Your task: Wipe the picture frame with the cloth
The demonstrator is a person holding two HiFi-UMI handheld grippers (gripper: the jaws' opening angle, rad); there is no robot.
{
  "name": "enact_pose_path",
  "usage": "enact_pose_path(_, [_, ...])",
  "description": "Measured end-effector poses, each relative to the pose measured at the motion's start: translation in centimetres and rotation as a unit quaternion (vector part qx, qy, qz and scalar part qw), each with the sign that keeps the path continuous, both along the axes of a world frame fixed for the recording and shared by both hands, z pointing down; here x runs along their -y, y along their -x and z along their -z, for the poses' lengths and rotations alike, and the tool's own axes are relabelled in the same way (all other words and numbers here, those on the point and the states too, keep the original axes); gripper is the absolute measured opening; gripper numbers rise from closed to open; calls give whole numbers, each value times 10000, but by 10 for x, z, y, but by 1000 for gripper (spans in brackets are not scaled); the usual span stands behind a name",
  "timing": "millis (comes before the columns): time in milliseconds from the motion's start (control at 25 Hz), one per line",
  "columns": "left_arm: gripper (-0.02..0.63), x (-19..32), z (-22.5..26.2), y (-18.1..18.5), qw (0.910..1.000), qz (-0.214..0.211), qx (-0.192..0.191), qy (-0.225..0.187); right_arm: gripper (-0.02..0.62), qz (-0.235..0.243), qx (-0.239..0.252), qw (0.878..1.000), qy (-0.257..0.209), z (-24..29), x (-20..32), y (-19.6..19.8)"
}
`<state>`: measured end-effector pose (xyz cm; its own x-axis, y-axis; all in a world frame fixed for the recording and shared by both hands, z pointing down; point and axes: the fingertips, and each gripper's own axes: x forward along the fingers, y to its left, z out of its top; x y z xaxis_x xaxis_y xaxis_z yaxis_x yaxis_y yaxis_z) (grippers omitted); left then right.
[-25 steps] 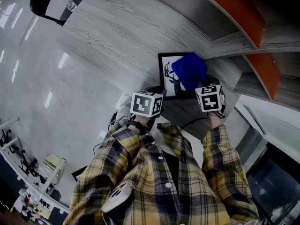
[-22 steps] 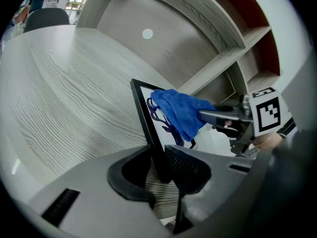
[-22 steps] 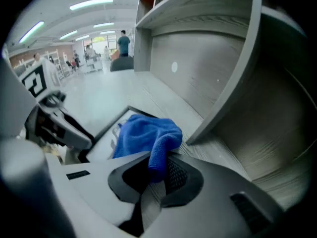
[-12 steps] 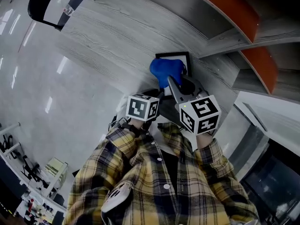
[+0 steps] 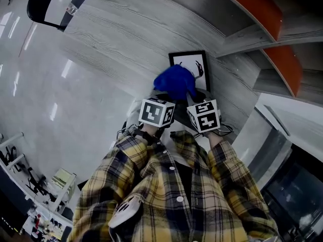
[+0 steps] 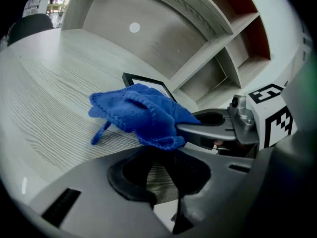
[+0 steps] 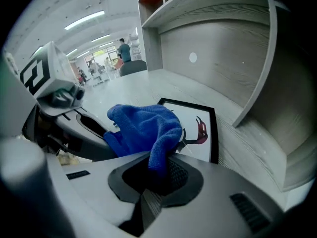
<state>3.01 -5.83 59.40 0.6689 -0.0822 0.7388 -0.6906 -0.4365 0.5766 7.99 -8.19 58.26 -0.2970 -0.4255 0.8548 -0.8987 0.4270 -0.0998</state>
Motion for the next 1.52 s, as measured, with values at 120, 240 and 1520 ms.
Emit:
enact_pose_path(120, [83, -1, -1, 3, 10000, -55, 21, -26, 41, 82, -231, 9997, -69, -1, 2, -7])
enact_pose_path(240, [89, -1, -3, 2, 10000, 28, -37, 73, 41, 27, -477, 9988, -100, -2, 6, -28])
enact_pose_path(1520, [3, -1, 0, 4, 9992, -129, 230, -286, 41, -1859, 979, 9717, -1076, 108, 7, -110])
